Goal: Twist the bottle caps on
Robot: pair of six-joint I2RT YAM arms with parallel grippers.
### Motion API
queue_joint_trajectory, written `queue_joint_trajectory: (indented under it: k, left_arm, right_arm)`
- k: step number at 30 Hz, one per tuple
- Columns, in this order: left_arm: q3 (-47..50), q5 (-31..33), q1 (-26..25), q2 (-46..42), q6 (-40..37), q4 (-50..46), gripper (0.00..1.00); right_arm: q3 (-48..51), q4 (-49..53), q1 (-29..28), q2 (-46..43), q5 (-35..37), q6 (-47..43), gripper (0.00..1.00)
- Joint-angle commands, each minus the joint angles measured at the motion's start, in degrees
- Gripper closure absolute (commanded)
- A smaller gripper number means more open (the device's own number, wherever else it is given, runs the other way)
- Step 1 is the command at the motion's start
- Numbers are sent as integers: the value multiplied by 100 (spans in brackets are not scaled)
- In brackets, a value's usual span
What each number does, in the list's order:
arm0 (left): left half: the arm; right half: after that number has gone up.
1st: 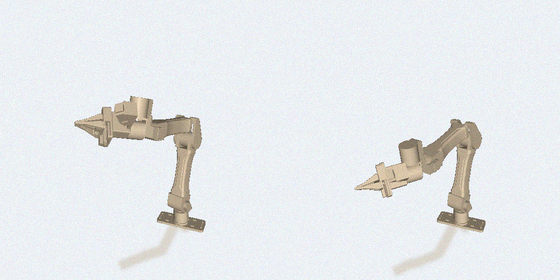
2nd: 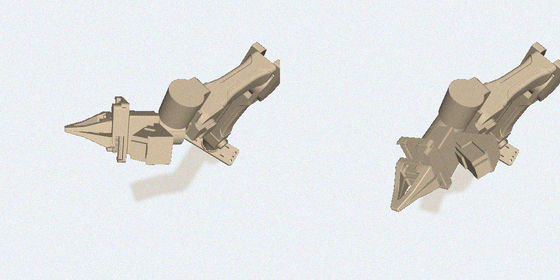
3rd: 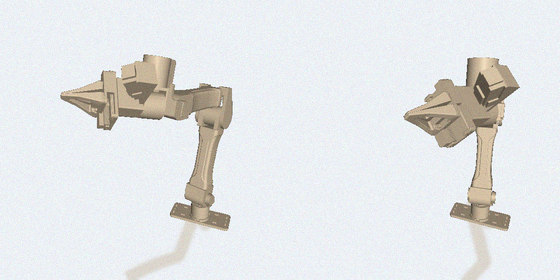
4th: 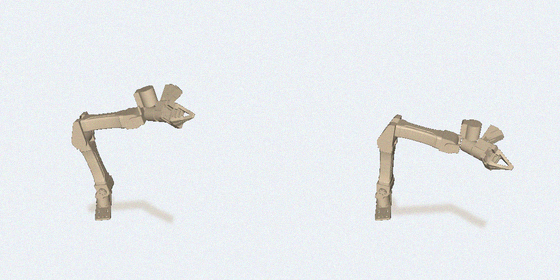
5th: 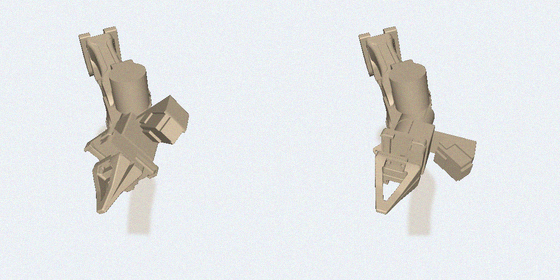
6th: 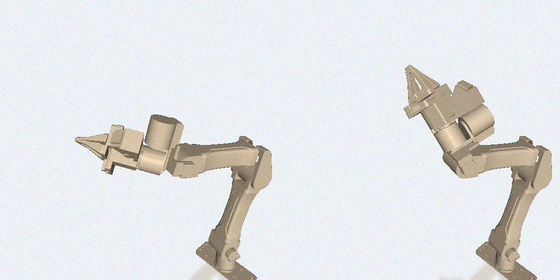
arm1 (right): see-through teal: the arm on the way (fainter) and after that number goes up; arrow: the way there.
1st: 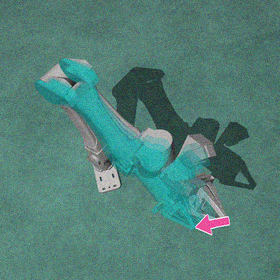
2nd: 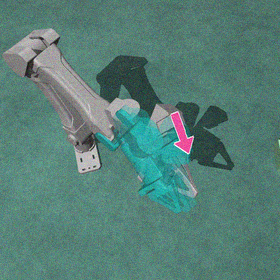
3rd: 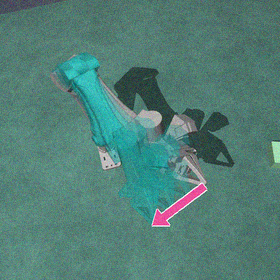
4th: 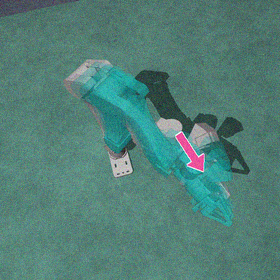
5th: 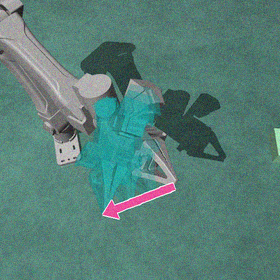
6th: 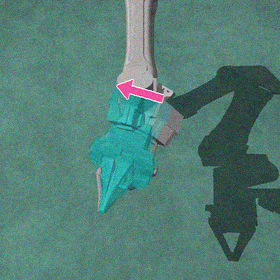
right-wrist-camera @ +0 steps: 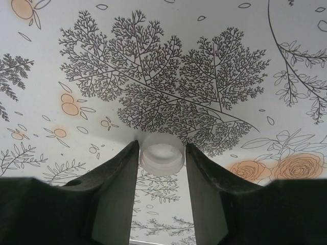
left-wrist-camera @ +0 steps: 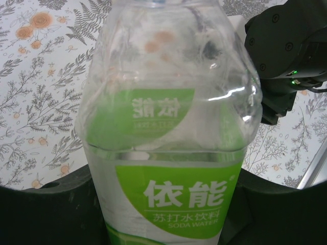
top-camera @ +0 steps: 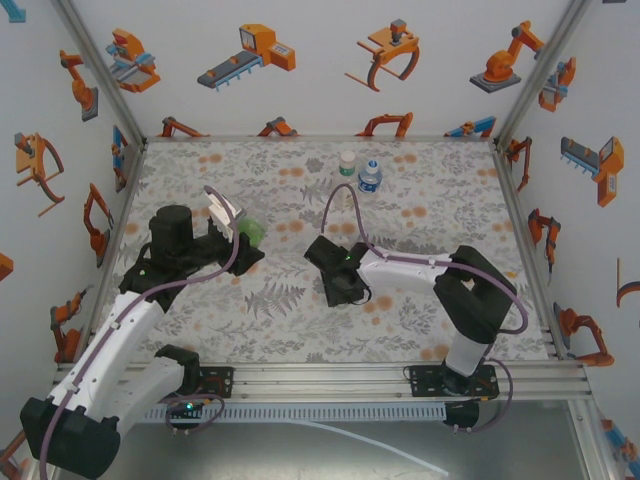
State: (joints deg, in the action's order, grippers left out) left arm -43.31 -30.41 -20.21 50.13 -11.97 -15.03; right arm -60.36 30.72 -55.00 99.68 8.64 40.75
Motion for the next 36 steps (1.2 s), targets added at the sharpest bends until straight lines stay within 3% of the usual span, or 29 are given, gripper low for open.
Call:
queue_joint_trajectory:
  k: [1, 36]
  left_arm:
    - [-116, -8, 17, 19, -99, -27, 100]
    - [-138, -17, 20, 106, -87, -28, 100]
  right_arm:
    - [-99, 38, -1, -109, 177, 108, 55]
    - [-90, 145, -96, -105, 116, 194, 54]
